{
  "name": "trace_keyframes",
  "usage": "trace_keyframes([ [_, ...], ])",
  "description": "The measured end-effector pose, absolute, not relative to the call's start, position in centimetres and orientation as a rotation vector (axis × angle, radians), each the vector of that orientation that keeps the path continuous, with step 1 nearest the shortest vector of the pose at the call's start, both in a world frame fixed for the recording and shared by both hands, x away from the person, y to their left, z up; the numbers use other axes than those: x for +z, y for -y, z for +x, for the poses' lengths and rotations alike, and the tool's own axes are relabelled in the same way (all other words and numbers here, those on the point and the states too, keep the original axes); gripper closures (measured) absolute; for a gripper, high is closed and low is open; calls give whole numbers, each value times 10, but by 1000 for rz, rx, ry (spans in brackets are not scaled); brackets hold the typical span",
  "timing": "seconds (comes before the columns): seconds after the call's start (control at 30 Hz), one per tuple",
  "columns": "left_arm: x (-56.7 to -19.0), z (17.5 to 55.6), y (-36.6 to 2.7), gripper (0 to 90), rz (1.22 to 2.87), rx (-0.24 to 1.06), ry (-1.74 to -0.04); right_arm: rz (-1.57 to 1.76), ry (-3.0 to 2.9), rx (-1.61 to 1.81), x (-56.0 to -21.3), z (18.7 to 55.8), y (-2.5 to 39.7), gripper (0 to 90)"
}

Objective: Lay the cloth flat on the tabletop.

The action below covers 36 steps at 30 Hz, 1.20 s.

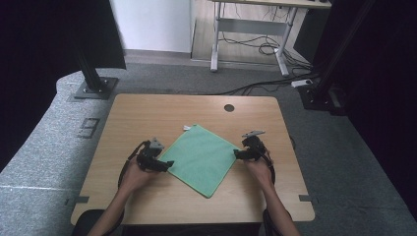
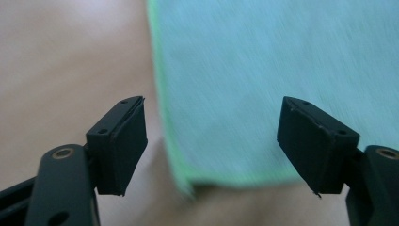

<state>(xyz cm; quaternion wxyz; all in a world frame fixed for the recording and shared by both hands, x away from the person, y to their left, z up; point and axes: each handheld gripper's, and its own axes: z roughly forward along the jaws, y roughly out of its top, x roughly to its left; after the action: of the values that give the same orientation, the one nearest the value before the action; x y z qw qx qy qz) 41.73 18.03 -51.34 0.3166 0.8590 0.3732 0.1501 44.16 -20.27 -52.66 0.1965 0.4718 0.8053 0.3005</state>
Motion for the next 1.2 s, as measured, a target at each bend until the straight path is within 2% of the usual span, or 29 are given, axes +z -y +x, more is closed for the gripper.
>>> trace_keyframes([
  [0.17, -528, 458, -175, 245, 2287, 441, -1056, 1245, -2344, 922, -525, 397, 176, 181],
  [0.27, -536, 461, -175, 239, 2264, 425, -1090, 1235, -2406, 847, -536, 389, 164, 182],
  [0.3, -536, 458, -176, 245, 2263, 421, -1100, 1229, -2406, 809, -539, 391, 163, 155],
  [0.4, -534, 449, -178, 232, 2286, 431, -1096, 1267, -2374, 793, -538, 398, 168, 182],
  [0.53, -534, 418, -177, 226, 2310, 419, -1060, 1312, -2306, 739, -537, 432, 180, 178],
  [0.67, -535, 403, -172, 218, 2315, 401, -1040, 1309, -2291, 750, -538, 450, 178, 179],
  [0.8, -535, 402, -169, 209, 2319, 405, -1030, 1316, -2285, 764, -538, 457, 178, 179],
  [0.83, -535, 406, -171, 180, 2308, 413, -1052, 1331, -2292, 780, -539, 458, 180, 186],
  [1.2, -539, 413, -176, 184, 2261, 376, -1083, 1365, -2277, 853, -543, 456, 189, 176],
])
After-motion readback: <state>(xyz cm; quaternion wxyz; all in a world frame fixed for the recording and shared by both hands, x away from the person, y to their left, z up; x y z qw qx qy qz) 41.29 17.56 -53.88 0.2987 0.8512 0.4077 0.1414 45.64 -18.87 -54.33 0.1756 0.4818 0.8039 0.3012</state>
